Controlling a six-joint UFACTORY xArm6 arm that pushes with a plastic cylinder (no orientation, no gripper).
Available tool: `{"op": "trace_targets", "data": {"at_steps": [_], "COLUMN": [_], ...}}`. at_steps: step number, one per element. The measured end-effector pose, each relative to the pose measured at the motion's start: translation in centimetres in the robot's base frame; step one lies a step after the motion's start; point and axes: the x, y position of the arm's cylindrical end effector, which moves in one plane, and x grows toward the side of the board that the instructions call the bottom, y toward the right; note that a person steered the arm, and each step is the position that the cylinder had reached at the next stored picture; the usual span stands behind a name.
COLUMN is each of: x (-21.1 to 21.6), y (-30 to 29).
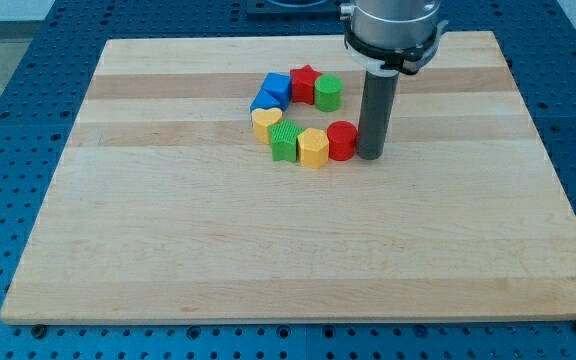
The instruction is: Nudge the yellow hexagon a bit right
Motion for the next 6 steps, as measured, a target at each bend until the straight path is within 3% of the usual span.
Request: {"op": "trace_targets", "data": {"at_steps": [2,6], "x": [-0.1,1.3], "y": [0.0,-11.0]}}
